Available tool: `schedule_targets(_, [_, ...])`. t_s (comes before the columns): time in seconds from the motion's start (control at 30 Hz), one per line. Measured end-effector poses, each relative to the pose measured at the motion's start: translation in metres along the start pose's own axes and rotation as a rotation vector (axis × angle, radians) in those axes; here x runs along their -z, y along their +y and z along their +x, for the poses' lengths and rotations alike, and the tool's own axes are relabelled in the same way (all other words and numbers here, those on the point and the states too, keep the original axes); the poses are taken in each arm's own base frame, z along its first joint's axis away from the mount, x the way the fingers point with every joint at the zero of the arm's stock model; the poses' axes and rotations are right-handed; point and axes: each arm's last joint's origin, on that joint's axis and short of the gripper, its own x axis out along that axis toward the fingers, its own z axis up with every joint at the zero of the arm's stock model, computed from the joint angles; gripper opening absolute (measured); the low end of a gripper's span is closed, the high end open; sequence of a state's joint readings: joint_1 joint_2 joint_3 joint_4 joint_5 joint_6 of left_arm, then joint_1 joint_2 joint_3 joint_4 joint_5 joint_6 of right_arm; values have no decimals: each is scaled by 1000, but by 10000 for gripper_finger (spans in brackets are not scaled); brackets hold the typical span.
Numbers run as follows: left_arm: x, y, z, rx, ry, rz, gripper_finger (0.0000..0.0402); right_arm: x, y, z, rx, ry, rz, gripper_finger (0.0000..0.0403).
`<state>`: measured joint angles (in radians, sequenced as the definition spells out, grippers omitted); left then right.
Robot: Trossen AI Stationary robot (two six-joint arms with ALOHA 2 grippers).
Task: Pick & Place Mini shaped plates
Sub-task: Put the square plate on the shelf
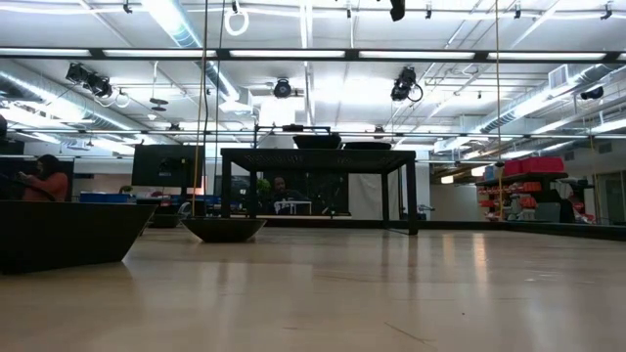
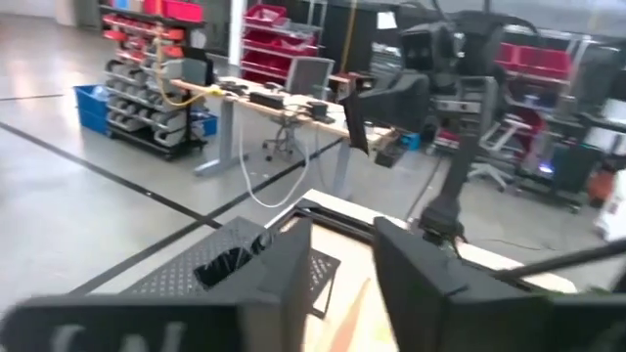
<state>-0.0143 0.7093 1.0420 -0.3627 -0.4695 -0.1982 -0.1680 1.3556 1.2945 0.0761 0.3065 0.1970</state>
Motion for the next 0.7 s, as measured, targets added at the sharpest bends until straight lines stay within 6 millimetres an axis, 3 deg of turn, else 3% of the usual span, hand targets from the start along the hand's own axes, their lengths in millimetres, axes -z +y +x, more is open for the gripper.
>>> schedule_targets(0.17, [4, -12, 31, -41, -13, 8, 202, 3, 0, 3, 6, 9, -9, 3])
schedule_targets(0.3, [6, -17, 52, -60, -42, -5, 239, 9, 2, 8, 63, 12, -56, 3])
schedule_targets(0.7, [18, -22, 96, -19, -43, -15, 236, 17, 16, 22, 27, -67, -106, 3])
